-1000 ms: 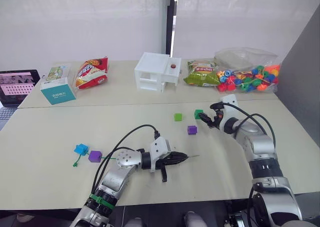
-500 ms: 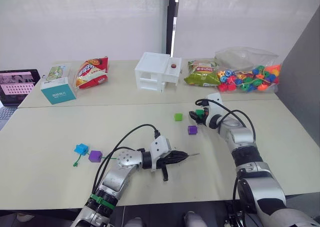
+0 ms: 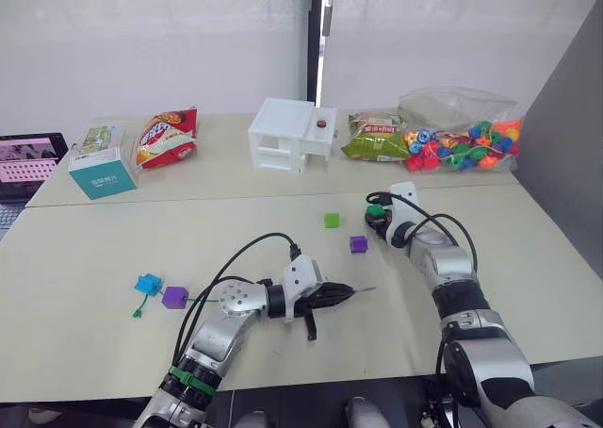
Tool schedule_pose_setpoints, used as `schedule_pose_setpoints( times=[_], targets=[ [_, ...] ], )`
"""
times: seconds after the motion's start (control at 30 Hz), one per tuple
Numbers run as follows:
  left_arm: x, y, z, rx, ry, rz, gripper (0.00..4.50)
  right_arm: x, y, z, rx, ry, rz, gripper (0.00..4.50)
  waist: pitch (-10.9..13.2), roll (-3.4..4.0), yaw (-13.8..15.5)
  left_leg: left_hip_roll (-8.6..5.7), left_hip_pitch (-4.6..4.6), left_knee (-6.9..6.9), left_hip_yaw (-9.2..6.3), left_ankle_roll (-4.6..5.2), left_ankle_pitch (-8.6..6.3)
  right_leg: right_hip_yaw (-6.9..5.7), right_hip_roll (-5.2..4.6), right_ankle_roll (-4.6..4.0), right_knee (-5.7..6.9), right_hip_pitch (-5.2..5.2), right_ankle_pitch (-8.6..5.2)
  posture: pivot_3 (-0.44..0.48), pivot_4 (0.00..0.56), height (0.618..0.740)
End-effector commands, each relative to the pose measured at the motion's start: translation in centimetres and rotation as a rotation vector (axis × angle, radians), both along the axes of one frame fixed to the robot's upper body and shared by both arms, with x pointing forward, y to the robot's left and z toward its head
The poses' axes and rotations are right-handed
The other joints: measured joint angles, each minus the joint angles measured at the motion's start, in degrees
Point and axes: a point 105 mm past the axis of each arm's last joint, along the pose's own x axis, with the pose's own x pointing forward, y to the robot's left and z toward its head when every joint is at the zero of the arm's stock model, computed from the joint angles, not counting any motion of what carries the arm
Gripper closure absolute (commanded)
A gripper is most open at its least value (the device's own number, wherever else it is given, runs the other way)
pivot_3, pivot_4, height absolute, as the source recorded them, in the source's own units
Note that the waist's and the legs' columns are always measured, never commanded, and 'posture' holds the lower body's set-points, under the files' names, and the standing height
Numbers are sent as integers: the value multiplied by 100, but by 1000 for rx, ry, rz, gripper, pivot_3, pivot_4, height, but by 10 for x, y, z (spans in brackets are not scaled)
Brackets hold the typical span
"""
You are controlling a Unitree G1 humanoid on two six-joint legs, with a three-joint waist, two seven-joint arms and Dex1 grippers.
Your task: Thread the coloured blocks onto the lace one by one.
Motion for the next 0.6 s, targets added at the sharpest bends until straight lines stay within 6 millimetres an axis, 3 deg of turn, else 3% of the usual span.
schedule_pose_setpoints(
  times=[0.03,0.23,0.37,0.6],
  targets=[
    [-2,-5,11,-27,-24,-33,4500,-2,-3,27,17,-95,10,3325,0,0,3,0,0,0,0,0,0,0,0,0,0,0,0,0,150,740],
    [-2,-7,10,-22,-22,-48,4500,-22,-22,51,12,-166,6,3325,0,0,30,-1,-4,1,-2,0,0,-1,0,1,-2,0,1,0,150,740],
    [3,-8,12,-19,-46,-50,4500,-61,-38,60,5,-178,11,3325,0,0,99,-2,-7,1,-6,3,-2,-4,-1,2,-4,0,1,0,150,740],
    [10,-2,13,12,-74,-76,4500,-114,-27,59,30,-127,35,3325,1,2,118,-1,-5,2,-3,5,-3,-3,2,2,-12,3,0,0,150,740]
  ],
)
